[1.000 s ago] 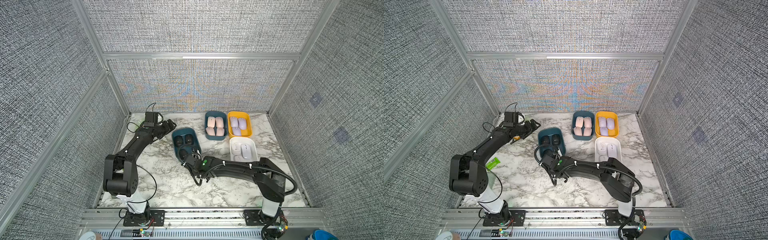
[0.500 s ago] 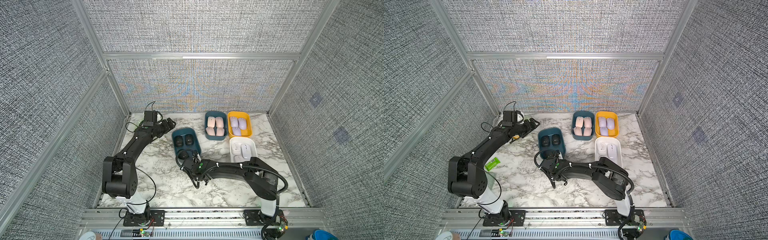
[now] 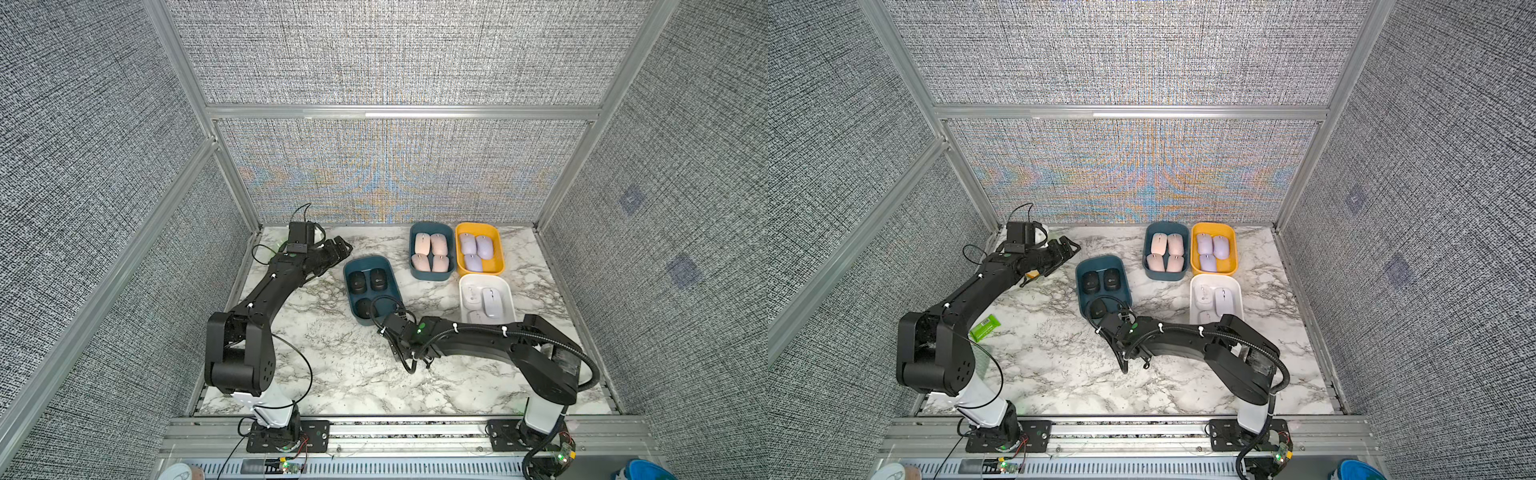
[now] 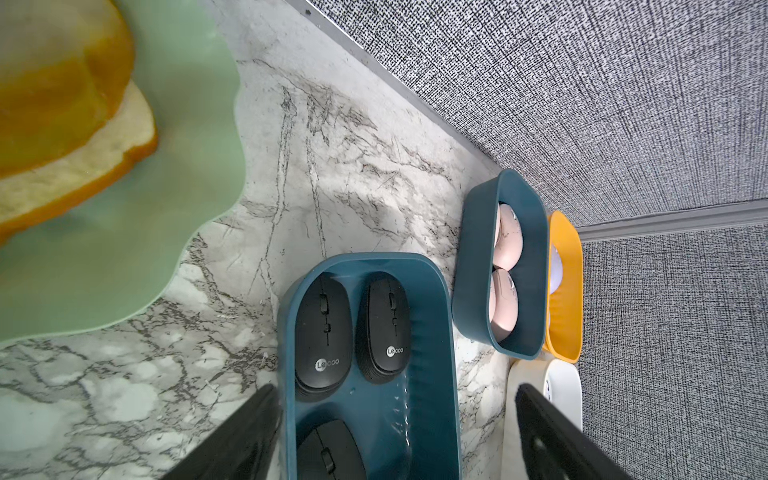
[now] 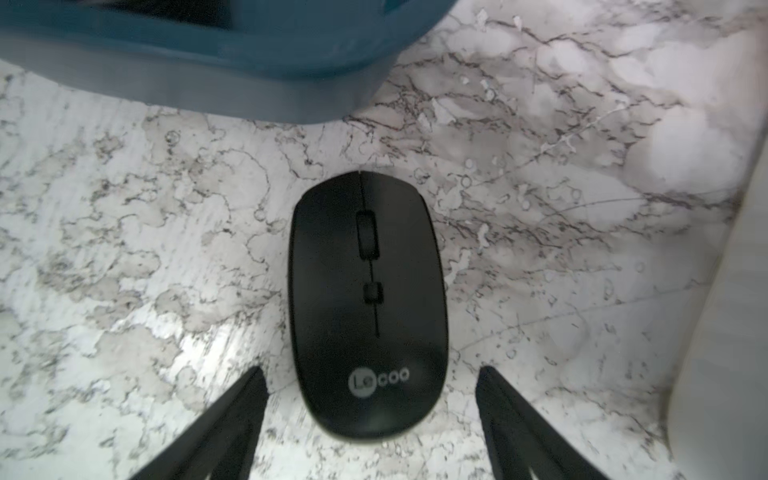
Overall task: Place the mice by color into the storage box
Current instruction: Pick up the mouse from the center of the board, then place the mouse in the storage box.
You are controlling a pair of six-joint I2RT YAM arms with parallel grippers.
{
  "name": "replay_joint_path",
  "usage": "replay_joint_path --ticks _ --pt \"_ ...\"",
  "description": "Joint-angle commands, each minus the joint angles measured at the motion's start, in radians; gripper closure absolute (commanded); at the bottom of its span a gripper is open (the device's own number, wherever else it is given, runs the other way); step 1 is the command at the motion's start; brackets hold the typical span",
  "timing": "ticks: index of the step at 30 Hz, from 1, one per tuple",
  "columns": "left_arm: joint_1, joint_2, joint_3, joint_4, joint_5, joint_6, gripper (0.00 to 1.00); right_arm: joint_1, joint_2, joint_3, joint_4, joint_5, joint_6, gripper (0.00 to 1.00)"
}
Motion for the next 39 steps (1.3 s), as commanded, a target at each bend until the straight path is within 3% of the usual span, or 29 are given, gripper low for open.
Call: replay_joint_path --ticks 1,13,19,23,31,39 --pt "-0.002 0.008 0.0 0.004 0.016 0.002 0.1 -0.021 0.029 0.013 0.033 -0.072 -0.078 0.23" --pt "-0.004 0.007 0.001 0.004 0.022 0.0 0.1 -0.014 -0.001 0.021 -0.006 0.012 -0.006 0.5" --pt "-0.005 -0.01 0.011 -0.013 -0.014 0.011 0.1 0.01 -0.138 0.024 -0.117 0.072 0.031 0.51" --pt "-0.001 -0.029 0.019 -0.024 -0.032 0.021 0.1 0.001 -0.17 0.115 -0.207 0.095 0.01 0.52" --pt "0.005 -0.081 0.03 -0.047 -0.108 0.05 0.1 -0.084 0.061 0.477 -0.294 -0.007 -0.089 0.51" --pt "0.006 -0.072 0.03 -0.048 -0.11 0.049 0.1 -0.129 0.272 0.676 -0.264 -0.082 -0.102 0.51"
